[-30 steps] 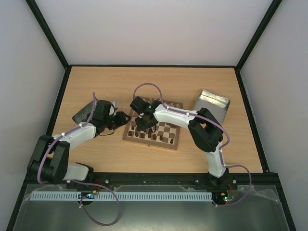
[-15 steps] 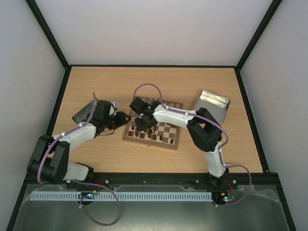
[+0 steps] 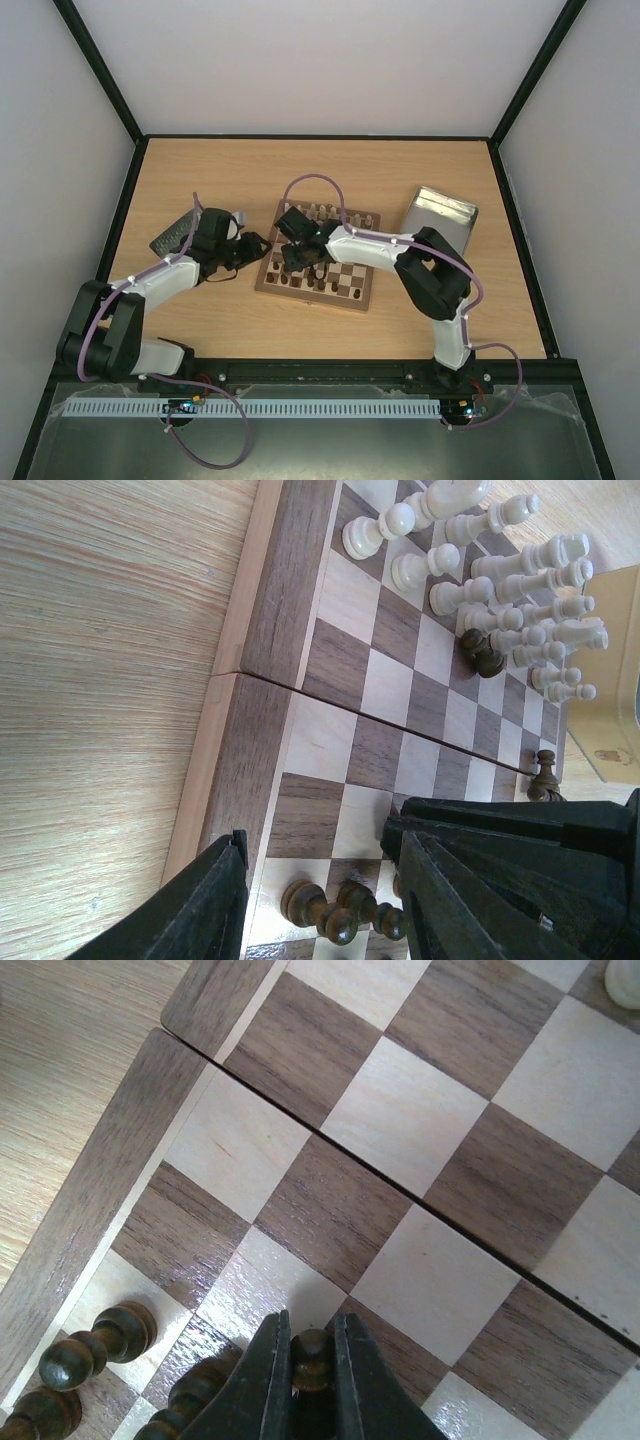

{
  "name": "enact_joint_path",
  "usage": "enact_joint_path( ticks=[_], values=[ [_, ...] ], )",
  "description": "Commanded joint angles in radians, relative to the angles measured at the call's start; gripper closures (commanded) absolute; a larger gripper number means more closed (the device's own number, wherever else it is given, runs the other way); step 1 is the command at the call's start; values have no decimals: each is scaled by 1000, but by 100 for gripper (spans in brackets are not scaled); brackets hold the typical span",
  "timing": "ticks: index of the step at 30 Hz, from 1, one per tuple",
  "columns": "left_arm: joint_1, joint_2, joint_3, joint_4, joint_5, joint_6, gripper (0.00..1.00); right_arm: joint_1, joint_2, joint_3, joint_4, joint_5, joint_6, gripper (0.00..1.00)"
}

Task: Set up the chess pieces on the board
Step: Pick up the chess piece from the chessboard.

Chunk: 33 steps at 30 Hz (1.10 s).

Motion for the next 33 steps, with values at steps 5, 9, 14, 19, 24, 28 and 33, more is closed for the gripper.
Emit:
enact_joint_path(
  ticks=[5, 9, 14, 19, 24, 28, 33],
  values=[
    [3, -18, 16, -24, 6, 15, 55, 5, -37, -144, 167, 84, -7, 96],
    [3, -20, 16, -27, 5, 16, 55, 6, -50, -192, 236, 104, -23, 97],
    [3, -24, 19, -28, 5, 16, 55, 5, -71, -254, 330, 122, -39, 97],
    [2, -29, 21, -30, 6, 14, 55, 6, -85, -274, 385, 150, -37, 97],
    [3, -52, 20, -28, 8, 8, 55, 7, -123, -259, 429, 178, -6, 98],
    [3, -73, 18, -14, 19, 3, 55, 4, -177, -258, 473, 189, 51, 98],
    [2, -91, 11, 37, 67, -13, 55, -6, -248, -262, 508, 176, 166, 98]
  ],
)
